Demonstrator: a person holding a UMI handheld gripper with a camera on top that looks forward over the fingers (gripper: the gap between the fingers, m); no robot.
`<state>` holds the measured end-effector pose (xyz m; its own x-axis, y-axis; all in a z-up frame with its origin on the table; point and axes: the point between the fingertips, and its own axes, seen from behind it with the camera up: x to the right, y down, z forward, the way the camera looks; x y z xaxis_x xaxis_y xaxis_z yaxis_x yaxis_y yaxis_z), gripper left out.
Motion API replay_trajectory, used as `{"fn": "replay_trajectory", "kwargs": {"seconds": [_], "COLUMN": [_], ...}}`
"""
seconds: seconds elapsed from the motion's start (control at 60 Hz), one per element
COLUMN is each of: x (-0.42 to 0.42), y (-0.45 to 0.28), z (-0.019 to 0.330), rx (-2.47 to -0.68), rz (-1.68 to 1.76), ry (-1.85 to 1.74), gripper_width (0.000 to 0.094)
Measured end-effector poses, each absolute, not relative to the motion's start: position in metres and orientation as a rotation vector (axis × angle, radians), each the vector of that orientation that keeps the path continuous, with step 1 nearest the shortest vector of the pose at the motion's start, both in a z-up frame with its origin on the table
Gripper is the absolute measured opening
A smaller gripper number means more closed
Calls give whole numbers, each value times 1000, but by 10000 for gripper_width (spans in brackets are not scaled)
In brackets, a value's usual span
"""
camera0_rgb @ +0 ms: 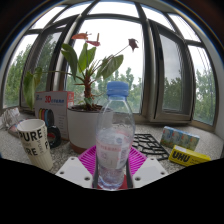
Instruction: Pour water
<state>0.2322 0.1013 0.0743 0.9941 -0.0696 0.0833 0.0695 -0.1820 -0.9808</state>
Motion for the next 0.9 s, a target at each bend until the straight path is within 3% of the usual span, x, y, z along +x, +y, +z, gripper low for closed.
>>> {"fn": "replay_trajectory", "kwargs": {"seconds": [0.1,0.167,0.183,0.5,0.9], "x": [235,237,236,210,150], "y": [99,91,89,-21,-176], "z": [66,62,62,99,147], "rx": [-1809,-1867,-1872,-2011,-2022], "rz": [-139,-150,-146,-203,-220], "ry": [12,22,24,134,185], "gripper_width": [550,848,861,853,853]}}
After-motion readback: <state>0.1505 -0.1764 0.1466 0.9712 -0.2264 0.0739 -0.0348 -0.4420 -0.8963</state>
